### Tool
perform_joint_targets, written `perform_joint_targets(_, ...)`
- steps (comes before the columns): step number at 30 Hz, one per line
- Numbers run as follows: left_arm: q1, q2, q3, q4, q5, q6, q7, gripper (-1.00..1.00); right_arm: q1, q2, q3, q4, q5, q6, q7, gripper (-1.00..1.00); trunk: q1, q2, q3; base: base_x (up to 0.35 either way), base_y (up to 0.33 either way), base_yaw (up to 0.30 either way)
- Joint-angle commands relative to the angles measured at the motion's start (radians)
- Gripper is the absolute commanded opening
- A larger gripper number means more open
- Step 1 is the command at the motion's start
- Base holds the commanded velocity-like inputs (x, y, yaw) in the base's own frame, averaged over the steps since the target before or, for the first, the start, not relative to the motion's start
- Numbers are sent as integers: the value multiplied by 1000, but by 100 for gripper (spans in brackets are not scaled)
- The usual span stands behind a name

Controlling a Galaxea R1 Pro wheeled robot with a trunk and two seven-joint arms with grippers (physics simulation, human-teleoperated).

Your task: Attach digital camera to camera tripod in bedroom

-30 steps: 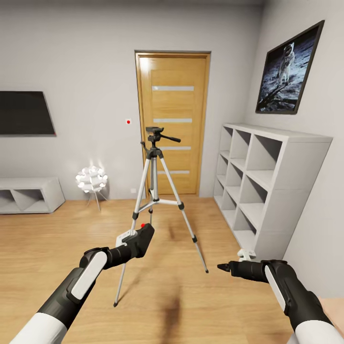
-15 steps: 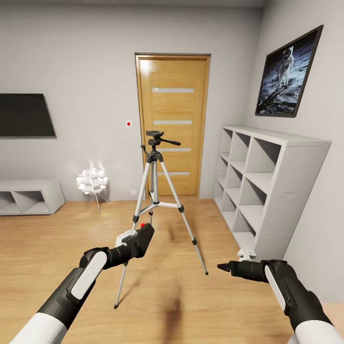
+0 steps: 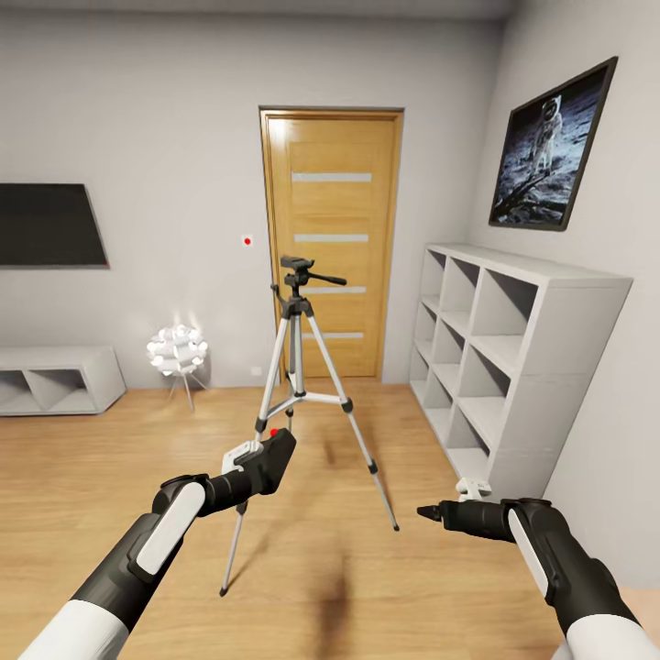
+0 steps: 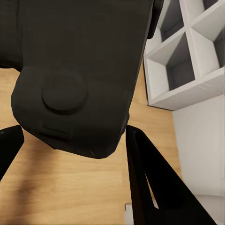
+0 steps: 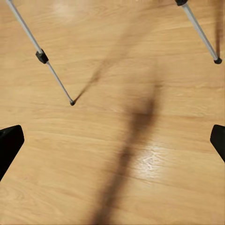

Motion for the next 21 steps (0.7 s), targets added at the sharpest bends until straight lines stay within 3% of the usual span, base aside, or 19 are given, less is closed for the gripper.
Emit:
perform_joint_targets(1, -1, 1, -3, -1, 10, 1, 11, -100, -1, 0, -2, -1, -3, 7, 2, 100, -4, 7, 2, 0, 0, 0)
perform_joint_targets(21, -1, 1, -3, 0, 10, 1, 11, -100, -1, 0, 0, -1, -3, 8, 3, 100, -81, 147, 65, 0, 0, 0)
